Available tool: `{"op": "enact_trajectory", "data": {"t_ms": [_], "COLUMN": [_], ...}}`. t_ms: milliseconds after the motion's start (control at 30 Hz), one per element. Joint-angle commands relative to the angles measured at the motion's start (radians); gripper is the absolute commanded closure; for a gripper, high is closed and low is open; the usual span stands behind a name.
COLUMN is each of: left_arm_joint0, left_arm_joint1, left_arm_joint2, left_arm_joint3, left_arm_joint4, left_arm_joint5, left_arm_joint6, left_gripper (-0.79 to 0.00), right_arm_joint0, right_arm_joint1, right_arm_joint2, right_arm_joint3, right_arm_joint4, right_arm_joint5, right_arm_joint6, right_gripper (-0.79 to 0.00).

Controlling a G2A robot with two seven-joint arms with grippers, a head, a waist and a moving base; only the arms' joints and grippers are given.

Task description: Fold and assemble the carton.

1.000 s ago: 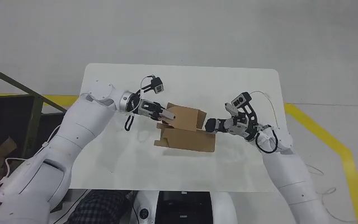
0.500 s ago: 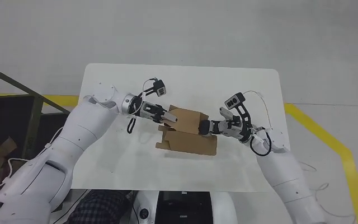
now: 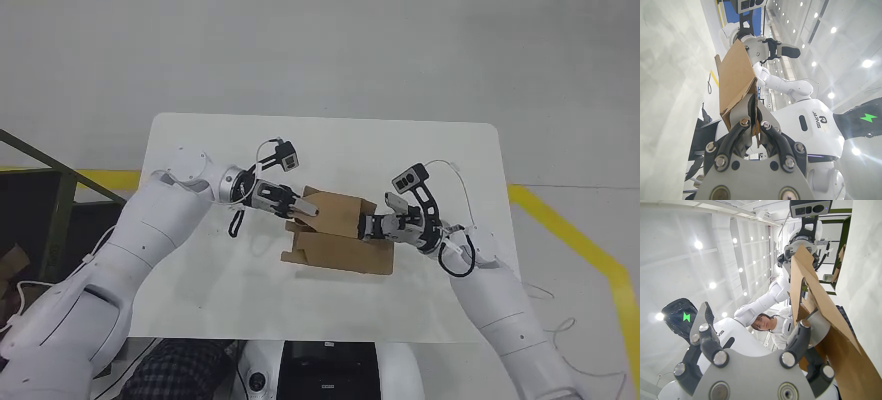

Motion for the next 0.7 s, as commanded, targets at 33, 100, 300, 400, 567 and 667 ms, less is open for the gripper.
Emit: {"op": "enact_trajectory", "data": {"t_ms": [33,100,300,400,567,667], "left_arm_joint0": [-0.003,-0.004,-0.004,-0.006,-0.010,-0.012], "left_arm_joint1": [-0.003,-0.005,-0.010,-0.014,-0.019,-0.021], "left_arm_joint2": [0.001,0.001,0.001,0.006,0.008,0.012], "left_arm_joint3": [0.003,0.006,0.015,0.019,0.026,0.029], "left_arm_joint4": [0.005,0.007,-0.004,-0.001,-0.001,0.000], "left_arm_joint5": [0.000,0.000,0.000,0.000,0.000,0.000], "left_arm_joint6": [0.000,0.000,0.000,0.000,0.000,0.000], "left_gripper": [0.000,0.000,0.000,0.000,0.000,0.000], "right_arm_joint0": [0.008,0.012,0.015,0.015,0.013,0.011], "right_arm_joint1": [-0.003,-0.004,-0.004,-0.005,-0.005,-0.005], "right_arm_joint2": [-0.006,-0.008,-0.010,-0.011,-0.010,-0.009], "right_arm_joint3": [0.009,0.013,0.011,0.010,0.007,0.005], "right_arm_joint4": [-0.012,-0.026,-0.066,-0.075,-0.094,-0.106], "right_arm_joint5": [-0.005,-0.011,-0.012,-0.011,-0.016,-0.016], "right_arm_joint6": [-0.010,-0.021,-0.046,-0.051,-0.064,-0.068], "right_gripper": [-0.708,-0.582,-0.360,-0.329,-0.259,-0.231]}}
